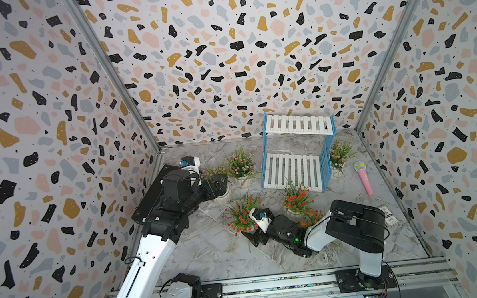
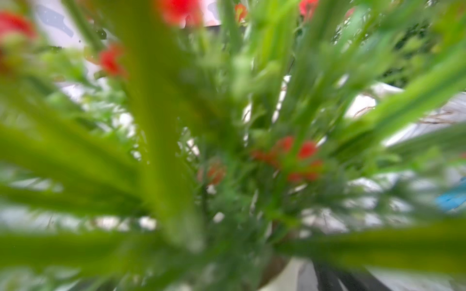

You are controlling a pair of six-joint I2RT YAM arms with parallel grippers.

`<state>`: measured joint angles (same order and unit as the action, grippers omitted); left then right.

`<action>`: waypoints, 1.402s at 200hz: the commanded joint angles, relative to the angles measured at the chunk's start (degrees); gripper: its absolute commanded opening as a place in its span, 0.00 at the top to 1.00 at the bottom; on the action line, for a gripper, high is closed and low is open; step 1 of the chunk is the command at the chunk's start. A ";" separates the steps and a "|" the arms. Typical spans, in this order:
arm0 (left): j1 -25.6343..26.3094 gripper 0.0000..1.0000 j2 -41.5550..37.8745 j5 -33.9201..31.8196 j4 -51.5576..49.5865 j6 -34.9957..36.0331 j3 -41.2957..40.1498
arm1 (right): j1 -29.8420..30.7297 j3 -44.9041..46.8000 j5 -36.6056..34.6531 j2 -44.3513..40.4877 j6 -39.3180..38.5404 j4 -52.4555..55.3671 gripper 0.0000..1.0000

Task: Place the baby's breath potted plants on the rack by color
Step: Pick up the baby's breath potted plant from the center of the board.

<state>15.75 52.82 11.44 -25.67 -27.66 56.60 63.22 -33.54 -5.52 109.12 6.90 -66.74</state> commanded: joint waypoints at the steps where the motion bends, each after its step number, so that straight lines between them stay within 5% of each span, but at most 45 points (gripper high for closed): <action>1: -0.34 0.01 -0.86 -0.59 1.69 1.64 -0.61 | -0.71 -2.85 0.57 0.69 1.61 -4.89 0.00; 106: -0.33 0.01 -1.03 -0.10 1.50 3.01 -0.88 | -2.23 -9.88 0.28 4.52 2.11 3.43 0.01; 168: -0.31 0.01 -2.13 -0.78 0.74 3.49 -0.92 | -2.23 -9.59 -0.56 2.68 1.61 5.13 0.19; 216: -0.32 0.01 -3.04 -1.42 0.20 3.82 -0.88 | -0.45 -5.61 -1.55 -6.68 -0.67 8.04 0.27; 280: -0.32 0.01 -3.87 -2.56 -0.47 4.40 -1.48 | 1.91 -7.19 -7.16 -27.06 -3.75 27.61 0.28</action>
<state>15.77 49.69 9.87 -26.17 -24.58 55.94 64.88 -37.01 -8.78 90.94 5.10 -46.13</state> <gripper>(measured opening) 0.991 0.880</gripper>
